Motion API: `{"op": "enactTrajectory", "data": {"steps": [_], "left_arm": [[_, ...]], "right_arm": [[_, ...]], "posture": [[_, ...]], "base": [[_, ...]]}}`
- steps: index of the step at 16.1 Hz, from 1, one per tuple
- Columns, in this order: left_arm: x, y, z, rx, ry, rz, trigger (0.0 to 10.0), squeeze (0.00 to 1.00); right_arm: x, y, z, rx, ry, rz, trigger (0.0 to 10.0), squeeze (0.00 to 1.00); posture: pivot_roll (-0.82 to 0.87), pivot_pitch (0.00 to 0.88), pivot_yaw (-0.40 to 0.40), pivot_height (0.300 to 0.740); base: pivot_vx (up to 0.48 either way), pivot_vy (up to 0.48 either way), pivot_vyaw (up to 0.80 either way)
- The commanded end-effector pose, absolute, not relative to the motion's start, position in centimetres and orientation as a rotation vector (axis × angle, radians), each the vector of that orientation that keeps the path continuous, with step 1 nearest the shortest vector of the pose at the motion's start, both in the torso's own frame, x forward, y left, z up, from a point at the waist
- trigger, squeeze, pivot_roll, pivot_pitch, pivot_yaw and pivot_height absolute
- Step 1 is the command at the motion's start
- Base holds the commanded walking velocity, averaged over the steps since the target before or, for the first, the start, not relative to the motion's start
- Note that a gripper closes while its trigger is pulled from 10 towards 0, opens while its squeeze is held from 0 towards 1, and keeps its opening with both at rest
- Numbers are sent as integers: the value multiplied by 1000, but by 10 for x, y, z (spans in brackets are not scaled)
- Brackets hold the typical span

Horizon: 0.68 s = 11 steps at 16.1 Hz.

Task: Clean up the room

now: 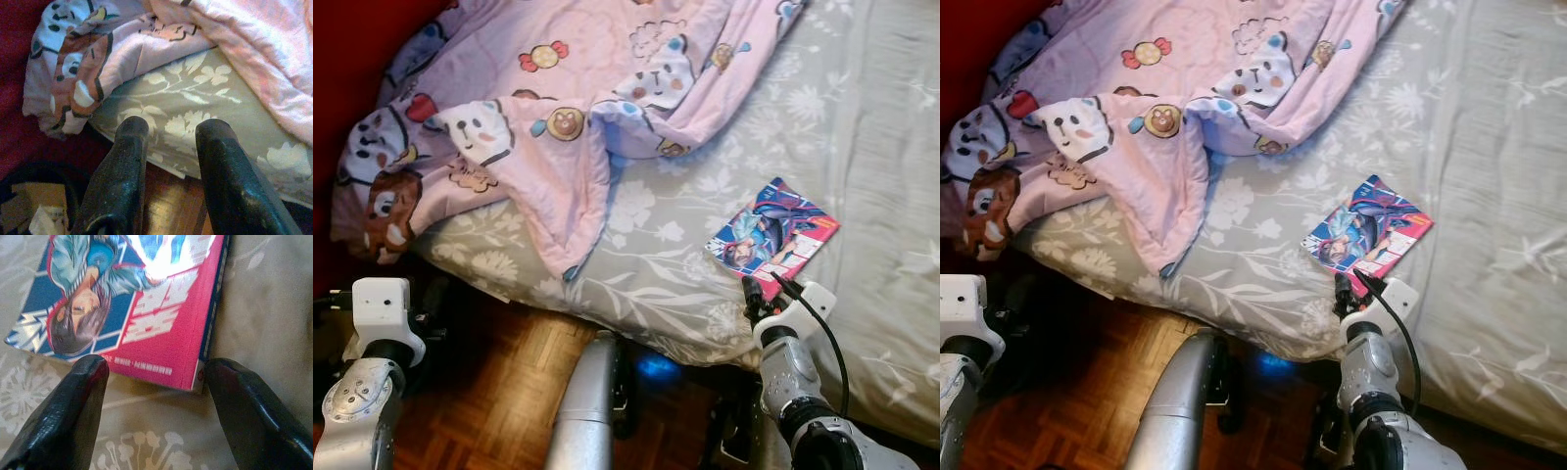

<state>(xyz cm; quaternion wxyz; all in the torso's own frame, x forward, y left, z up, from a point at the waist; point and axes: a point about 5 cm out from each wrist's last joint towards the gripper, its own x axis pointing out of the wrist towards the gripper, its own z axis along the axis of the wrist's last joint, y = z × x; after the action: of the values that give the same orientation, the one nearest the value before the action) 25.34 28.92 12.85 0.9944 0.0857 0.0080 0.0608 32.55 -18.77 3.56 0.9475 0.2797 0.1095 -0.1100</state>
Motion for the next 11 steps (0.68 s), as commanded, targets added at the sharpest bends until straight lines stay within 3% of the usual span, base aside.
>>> {"op": "enactTrajectory", "data": {"steps": [1, 5, 11], "left_arm": [[244, 301, 125, 189, 52, 152, 10000, 0], [240, 302, 130, 201, 51, 150, 10000, 0], [232, 304, 135, 232, 62, 144, 10000, 0]], "right_arm": [[312, -184, 18, 590, 297, -250, 10000, 0], [308, -186, 13, 612, 311, -263, 10000, 0], [298, -194, 4, 837, 270, -346, 10000, 0]], "posture": [[395, 493, 155, 630], [409, 509, 168, 630], [447, 542, 200, 630]], "base": [[0, 0, 0], [0, 0, 0], [0, 0, 0]]}}
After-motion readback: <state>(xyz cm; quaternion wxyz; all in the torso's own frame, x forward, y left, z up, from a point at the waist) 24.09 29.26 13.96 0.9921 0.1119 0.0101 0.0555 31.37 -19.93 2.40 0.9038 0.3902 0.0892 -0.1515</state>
